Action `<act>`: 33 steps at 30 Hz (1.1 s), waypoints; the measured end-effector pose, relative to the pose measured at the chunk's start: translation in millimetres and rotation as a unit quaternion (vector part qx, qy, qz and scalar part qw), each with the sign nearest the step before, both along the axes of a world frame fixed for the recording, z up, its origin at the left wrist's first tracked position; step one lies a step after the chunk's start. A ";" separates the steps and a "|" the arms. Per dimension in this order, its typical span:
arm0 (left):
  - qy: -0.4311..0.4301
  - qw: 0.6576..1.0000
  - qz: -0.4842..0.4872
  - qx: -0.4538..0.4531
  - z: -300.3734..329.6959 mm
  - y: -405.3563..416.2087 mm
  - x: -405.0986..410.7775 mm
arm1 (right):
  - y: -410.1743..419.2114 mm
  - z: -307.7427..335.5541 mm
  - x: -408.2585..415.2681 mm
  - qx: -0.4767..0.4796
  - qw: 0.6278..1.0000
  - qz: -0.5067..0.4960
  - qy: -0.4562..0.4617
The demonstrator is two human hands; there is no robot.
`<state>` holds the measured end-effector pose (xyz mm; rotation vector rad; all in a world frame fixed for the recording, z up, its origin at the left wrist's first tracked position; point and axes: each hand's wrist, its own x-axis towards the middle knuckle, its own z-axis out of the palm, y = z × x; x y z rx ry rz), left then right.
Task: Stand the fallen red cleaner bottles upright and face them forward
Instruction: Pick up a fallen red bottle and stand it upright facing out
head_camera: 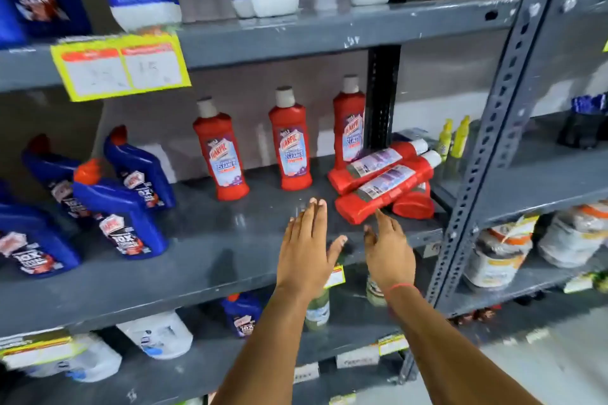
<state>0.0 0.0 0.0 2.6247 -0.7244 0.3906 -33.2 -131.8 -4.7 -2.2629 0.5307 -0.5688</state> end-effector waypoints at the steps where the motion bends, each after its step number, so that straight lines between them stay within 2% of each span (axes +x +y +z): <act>1: 0.007 1.000 -0.005 0.005 -1.7 -7.8 10.5 | -6.9 -1.3 10.1 0.045 0.998 -0.031 -0.020; 4: 0.028 0.999 -0.017 0.012 -1.1 -32.7 40.0 | -23.4 -8.2 37.4 0.153 0.984 -0.079 -0.048; 7: 0.085 0.996 -0.012 -0.025 -1.2 -60.9 66.3 | -37.9 -12.1 59.9 0.249 0.961 -0.108 -0.053; 12: 0.197 0.976 0.015 -0.087 1.7 -93.3 105.6 | -47.5 -5.9 81.9 0.402 0.894 -0.180 -0.087; 16: 0.264 0.961 0.025 -0.082 7.0 -103.3 130.4 | -43.4 -2.1 92.2 0.448 0.863 -0.215 -0.092; 21: 0.357 0.926 0.012 -0.121 11.2 -103.6 142.3 | -35.8 2.4 96.4 0.486 0.836 -0.233 -0.099; 26: 0.442 0.887 -0.035 -0.133 19.9 -99.9 143.0 | -31.2 6.1 97.0 0.557 0.777 -0.263 -0.129; 30: 0.503 0.851 -0.026 -0.149 21.0 -95.0 138.5 | -30.3 9.6 92.4 0.569 0.776 -0.245 -0.120; 33: 0.516 0.837 -0.023 -0.179 16.3 -89.5 135.2 | -29.8 11.5 87.3 0.563 0.786 -0.237 -0.100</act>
